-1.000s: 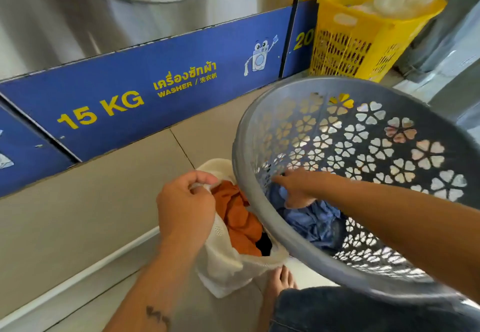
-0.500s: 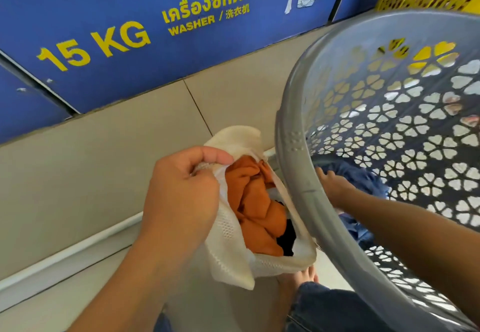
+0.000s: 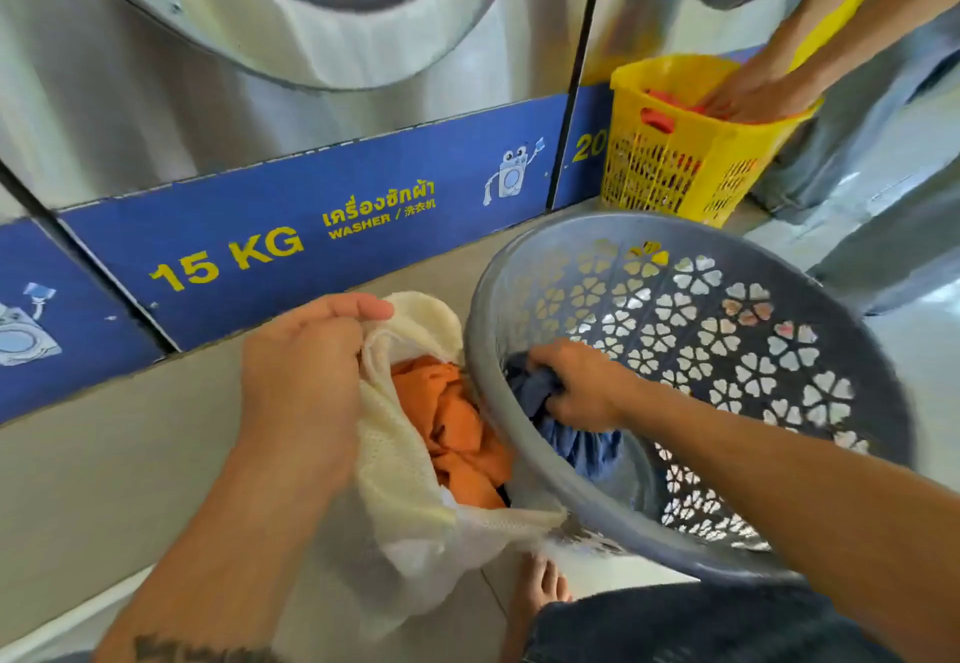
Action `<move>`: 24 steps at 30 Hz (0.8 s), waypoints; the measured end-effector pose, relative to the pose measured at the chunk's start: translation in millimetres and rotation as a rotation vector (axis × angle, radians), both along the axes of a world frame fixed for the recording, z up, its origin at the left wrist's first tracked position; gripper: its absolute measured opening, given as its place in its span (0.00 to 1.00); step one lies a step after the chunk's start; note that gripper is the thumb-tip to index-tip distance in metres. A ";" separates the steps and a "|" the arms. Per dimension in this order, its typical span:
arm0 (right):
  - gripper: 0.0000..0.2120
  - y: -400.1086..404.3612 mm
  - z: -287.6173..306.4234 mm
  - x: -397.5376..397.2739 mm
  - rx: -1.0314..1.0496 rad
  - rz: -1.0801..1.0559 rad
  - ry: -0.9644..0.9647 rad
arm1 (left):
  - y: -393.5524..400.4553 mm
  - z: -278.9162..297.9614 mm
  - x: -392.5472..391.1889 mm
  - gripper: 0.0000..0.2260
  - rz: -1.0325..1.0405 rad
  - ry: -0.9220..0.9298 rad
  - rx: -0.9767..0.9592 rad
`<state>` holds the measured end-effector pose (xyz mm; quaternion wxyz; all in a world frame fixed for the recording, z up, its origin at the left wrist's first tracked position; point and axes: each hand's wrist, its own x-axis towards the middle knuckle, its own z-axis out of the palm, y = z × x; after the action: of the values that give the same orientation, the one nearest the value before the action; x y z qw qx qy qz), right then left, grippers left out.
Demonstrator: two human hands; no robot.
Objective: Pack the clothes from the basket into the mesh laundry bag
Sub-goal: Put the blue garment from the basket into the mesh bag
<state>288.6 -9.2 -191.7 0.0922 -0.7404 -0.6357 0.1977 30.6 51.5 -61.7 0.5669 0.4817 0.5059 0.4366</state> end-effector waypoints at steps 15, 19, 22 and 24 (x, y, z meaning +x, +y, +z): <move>0.04 -65.0 151.3 -120.9 0.801 -0.382 0.699 | -35.9 31.3 -38.2 0.21 -0.195 0.093 0.307; 0.05 -53.9 123.9 -170.1 0.675 -0.277 0.592 | -33.5 28.3 -36.7 0.22 -0.224 -0.008 0.311; 0.10 -47.1 104.3 -181.1 0.379 -0.055 0.396 | -30.6 25.4 -36.8 0.21 -0.235 -0.031 0.293; 0.15 -45.7 106.3 -178.8 0.185 0.093 0.335 | -30.5 22.1 -37.1 0.20 -0.240 -0.024 0.279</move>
<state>109.8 -54.9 -85.4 0.2550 -0.6554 -0.6605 0.2630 -6.5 21.1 -39.6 0.5486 0.6073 0.3726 0.4376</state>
